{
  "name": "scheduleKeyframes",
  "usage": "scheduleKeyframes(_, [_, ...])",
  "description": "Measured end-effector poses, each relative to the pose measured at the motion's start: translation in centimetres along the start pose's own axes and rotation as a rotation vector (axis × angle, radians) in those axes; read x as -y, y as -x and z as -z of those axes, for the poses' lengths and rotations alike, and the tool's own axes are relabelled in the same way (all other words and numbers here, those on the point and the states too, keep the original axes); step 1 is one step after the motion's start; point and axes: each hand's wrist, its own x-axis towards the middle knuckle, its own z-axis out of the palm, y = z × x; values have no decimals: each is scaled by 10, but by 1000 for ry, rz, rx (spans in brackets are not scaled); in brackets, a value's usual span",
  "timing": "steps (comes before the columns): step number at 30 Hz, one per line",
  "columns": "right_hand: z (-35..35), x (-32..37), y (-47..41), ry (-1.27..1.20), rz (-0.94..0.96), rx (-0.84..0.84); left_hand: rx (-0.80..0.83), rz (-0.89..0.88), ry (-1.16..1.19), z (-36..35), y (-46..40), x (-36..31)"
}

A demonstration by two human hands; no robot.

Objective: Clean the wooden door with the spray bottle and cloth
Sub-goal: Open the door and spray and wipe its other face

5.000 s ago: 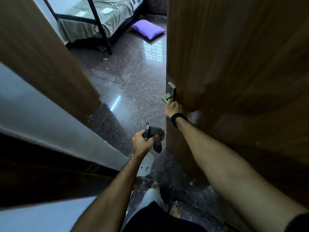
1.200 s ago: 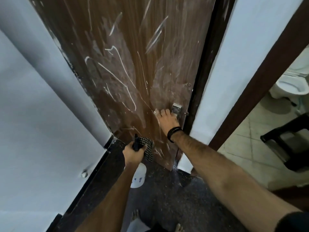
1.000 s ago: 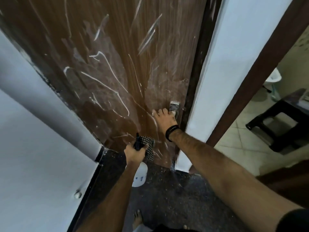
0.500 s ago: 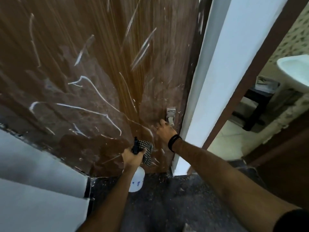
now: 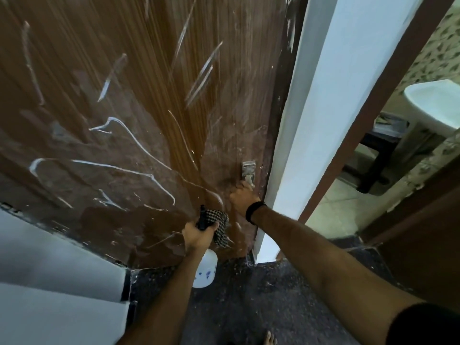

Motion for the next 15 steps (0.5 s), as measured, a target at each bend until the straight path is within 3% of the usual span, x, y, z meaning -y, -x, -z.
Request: scheduleKeyframes(15, [-9,-11,-19,49,2,53,-40,43,-8,-27,-16,-17])
